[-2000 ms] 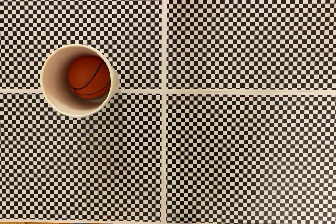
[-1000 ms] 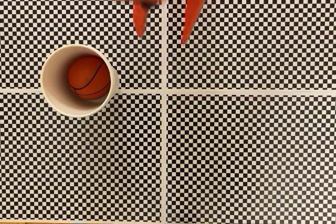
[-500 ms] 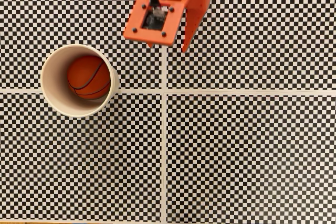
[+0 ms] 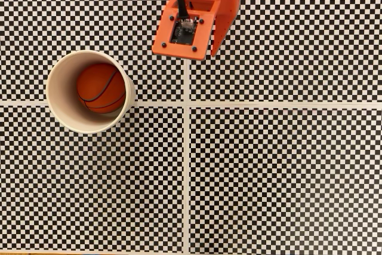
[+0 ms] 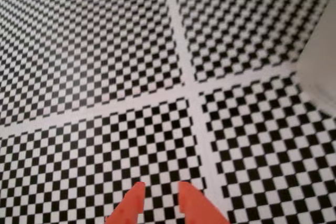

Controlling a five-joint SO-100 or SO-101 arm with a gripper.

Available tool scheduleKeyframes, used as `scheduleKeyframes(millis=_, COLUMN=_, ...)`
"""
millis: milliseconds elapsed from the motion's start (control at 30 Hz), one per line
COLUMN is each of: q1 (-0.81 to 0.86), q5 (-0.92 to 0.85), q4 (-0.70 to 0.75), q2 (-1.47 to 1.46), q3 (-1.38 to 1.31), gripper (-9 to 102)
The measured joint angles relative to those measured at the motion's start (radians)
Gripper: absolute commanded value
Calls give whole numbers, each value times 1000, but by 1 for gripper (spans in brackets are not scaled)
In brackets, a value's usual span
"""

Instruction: Grasp basketball and place into cup.

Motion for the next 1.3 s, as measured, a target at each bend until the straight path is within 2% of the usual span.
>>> scheduleKeyframes(millis=400, q1=-15, q5=-17, q4=0, q2=0, q3=2, gripper=0)
scheduleKeyframes(millis=1000, q1=23, q5=-29, q4=284, q2=0, q3=2, gripper=0)
scheduleKeyframes(millis=1300, q1=32, q5=-144, q4=324, q2=0, q3=2, gripper=0)
